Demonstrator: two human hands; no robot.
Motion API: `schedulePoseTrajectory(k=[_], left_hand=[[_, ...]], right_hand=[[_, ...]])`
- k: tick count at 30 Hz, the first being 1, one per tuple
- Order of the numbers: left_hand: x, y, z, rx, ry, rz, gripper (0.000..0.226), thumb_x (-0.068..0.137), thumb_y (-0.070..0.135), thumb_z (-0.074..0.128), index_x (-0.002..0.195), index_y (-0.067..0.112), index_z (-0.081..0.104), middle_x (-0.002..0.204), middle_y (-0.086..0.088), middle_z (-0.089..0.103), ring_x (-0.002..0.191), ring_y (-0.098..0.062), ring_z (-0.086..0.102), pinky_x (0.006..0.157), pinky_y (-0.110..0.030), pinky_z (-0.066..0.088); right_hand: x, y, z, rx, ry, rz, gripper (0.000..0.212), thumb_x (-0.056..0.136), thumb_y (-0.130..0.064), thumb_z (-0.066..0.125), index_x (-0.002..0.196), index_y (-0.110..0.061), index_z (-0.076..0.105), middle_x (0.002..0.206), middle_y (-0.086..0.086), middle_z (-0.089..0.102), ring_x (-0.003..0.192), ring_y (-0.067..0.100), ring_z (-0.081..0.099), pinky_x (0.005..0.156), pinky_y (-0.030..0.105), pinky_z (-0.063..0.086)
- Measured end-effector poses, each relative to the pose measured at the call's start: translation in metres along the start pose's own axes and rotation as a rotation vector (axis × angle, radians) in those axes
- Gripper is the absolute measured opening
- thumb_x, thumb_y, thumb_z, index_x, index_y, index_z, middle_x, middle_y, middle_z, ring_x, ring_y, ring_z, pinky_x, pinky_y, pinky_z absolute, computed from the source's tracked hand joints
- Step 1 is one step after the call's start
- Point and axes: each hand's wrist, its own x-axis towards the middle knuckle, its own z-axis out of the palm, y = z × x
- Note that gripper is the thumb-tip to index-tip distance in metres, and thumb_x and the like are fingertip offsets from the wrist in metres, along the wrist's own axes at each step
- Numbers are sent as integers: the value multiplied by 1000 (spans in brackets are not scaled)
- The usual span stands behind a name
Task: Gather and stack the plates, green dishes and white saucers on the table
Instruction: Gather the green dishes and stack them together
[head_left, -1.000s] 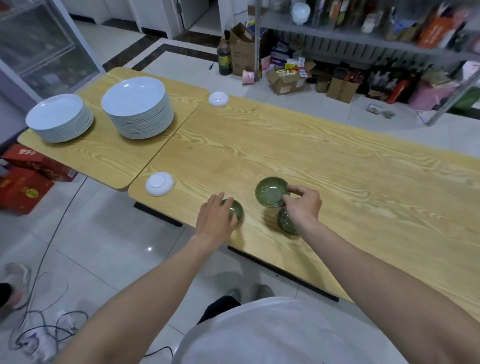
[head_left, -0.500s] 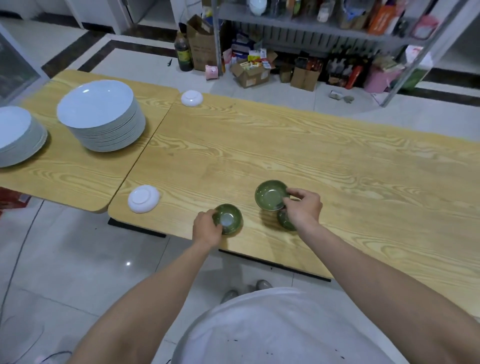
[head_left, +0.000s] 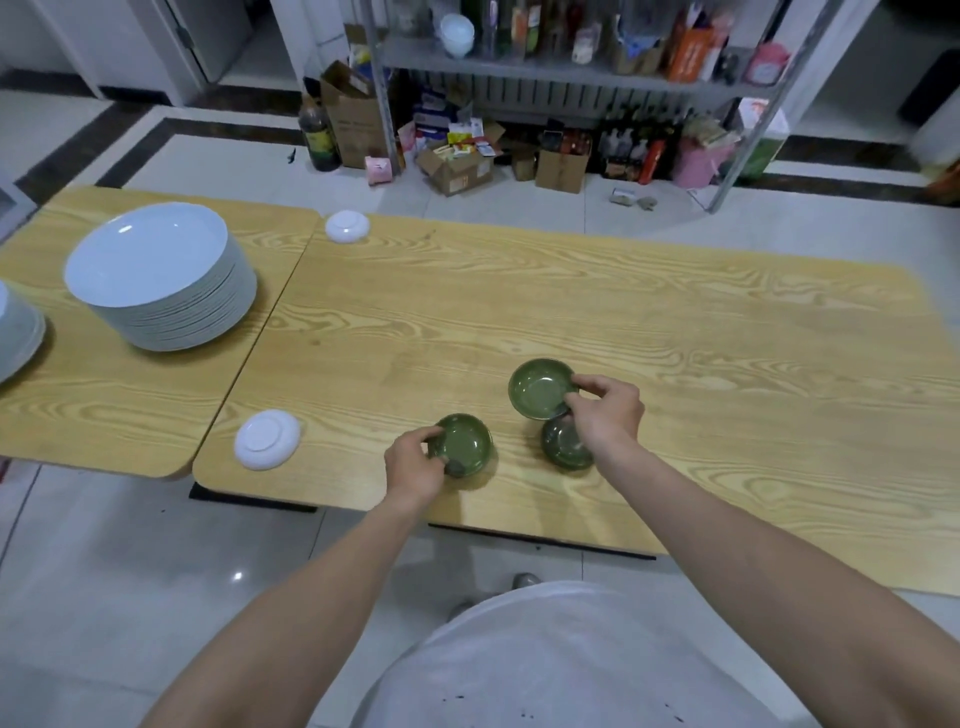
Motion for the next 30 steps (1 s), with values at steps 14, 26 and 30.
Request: schedulePoseTrajectory(k=[14,26,30], left_hand=[[-7,84,61,-125,-212,151,42,83,-8,70,119,15,69,126,-4,63,110,-32,65,99,-44,52],[-13,85,99,-103,-259,106,43,84,-8,69,121,16,67,113,1,60,104,-34,67,92,-45,56],[-13,85,104,-89,-245,113,45,85,-7,69,123,16,66,122,-6,63,101,-35,68,91,-45,56]], right_hand=[[16,-7,-47,154,101,21,30,81,8,71,94,-18,74,112,3,66,64,18,73,55,19,57],[31,15,-74,145,94,40,32,80,7,69,91,-23,72,114,2,63,56,12,71,63,25,61],[35,20,-76,131,81,41,32,80,7,69,92,-23,72,111,-1,62,56,6,70,64,29,62]])
